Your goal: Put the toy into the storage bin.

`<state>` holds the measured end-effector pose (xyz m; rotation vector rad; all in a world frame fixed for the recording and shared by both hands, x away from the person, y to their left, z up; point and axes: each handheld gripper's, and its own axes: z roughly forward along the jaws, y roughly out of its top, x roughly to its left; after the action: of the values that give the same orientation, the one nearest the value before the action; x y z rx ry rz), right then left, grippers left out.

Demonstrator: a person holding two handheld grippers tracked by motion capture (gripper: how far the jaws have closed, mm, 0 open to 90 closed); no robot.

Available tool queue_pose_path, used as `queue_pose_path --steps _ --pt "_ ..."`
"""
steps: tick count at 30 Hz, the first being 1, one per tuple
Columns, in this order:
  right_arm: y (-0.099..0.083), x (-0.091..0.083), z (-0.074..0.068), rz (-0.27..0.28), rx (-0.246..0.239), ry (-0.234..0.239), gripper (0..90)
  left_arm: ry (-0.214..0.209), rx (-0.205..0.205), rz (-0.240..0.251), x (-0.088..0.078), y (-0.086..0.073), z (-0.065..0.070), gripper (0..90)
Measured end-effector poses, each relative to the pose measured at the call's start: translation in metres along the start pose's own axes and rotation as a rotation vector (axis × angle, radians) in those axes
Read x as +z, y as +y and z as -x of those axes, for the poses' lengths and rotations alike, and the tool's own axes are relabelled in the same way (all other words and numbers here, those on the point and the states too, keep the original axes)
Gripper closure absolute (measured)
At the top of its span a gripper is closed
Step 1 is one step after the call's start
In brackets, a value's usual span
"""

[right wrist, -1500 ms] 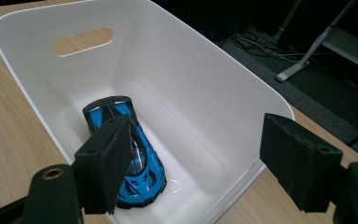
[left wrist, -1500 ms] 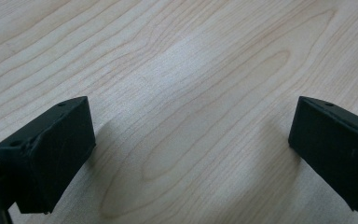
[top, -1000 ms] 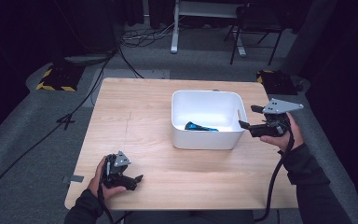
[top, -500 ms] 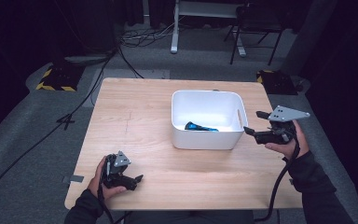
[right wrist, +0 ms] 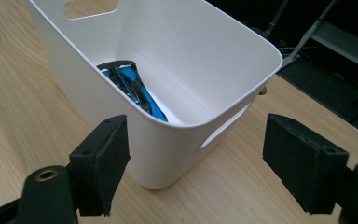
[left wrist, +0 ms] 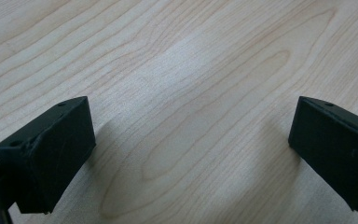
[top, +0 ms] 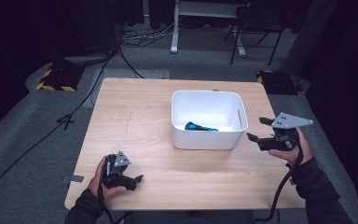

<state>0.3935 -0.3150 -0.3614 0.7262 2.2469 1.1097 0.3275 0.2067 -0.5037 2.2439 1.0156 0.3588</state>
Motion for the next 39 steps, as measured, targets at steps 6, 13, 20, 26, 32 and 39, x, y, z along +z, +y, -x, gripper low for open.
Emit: queue_pose_path --steps 6,13,20,26,32,39 --pt "-0.007 -0.003 -0.001 -0.007 -0.001 -0.003 23.1 0.0 0.0 0.0 0.0 0.0 0.0 0.6" --pt "-0.016 -0.003 -0.003 -0.019 -0.002 -0.009 23.0 0.0 0.0 0.0 0.0 0.0 0.0 0.6" --pt "-0.028 0.001 -0.007 -0.05 -0.012 -0.018 23.0 0.0 0.0 0.0 0.0 0.0 0.0 0.6" --pt "-0.036 0.004 -0.008 -0.07 -0.009 -0.028 22.5 0.0 0.0 0.0 0.0 0.0 0.0 0.6" --pt "-0.049 0.007 -0.008 -0.091 -0.004 -0.033 22.4 0.0 0.0 0.0 0.0 0.0 0.0 0.6" --pt "-0.061 0.009 -0.007 -0.107 0.004 -0.038 22.2 0.0 0.0 0.0 0.0 0.0 0.0 0.6"
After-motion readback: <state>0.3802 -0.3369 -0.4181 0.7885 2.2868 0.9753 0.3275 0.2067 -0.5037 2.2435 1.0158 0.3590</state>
